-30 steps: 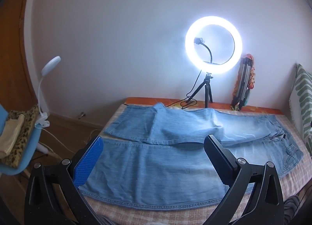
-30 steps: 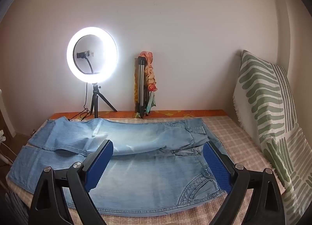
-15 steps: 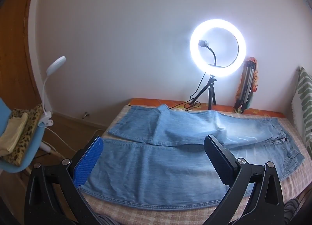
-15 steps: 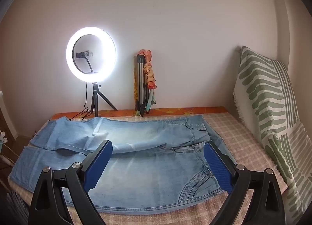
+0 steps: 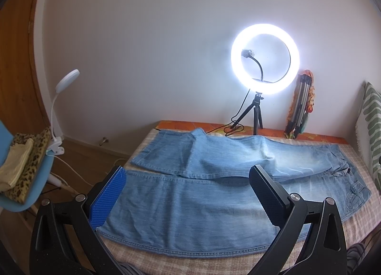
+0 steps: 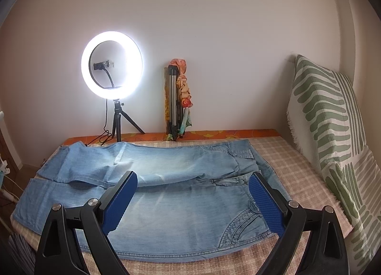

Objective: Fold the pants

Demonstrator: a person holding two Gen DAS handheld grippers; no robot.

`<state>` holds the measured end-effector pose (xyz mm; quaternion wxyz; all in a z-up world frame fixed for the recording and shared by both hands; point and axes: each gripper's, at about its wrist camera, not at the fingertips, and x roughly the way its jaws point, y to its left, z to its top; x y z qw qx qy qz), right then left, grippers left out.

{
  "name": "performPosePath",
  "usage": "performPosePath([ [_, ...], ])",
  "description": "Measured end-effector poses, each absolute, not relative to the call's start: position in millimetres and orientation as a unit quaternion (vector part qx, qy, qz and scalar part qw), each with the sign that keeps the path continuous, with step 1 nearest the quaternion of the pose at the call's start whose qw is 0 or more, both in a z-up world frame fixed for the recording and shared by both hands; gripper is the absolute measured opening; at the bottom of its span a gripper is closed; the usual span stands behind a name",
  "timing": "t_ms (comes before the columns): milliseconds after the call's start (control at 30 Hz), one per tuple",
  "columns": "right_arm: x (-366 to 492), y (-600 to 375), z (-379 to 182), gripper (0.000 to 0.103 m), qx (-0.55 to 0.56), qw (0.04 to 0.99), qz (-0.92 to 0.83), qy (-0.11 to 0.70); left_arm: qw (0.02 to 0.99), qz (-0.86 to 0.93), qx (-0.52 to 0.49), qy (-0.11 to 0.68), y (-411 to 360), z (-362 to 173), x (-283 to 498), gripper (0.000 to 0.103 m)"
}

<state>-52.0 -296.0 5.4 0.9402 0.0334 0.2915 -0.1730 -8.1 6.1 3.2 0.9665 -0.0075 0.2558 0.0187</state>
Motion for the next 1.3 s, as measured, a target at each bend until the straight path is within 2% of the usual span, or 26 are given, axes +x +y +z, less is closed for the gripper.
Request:
performPosePath([
  [1300,-52.3,-297.1,-1.6,0.096,0.033,0.940,-0.166,0.297,0.966,0.012,-0.006,0.258,5.6,7.9,-2.2,0.103],
])
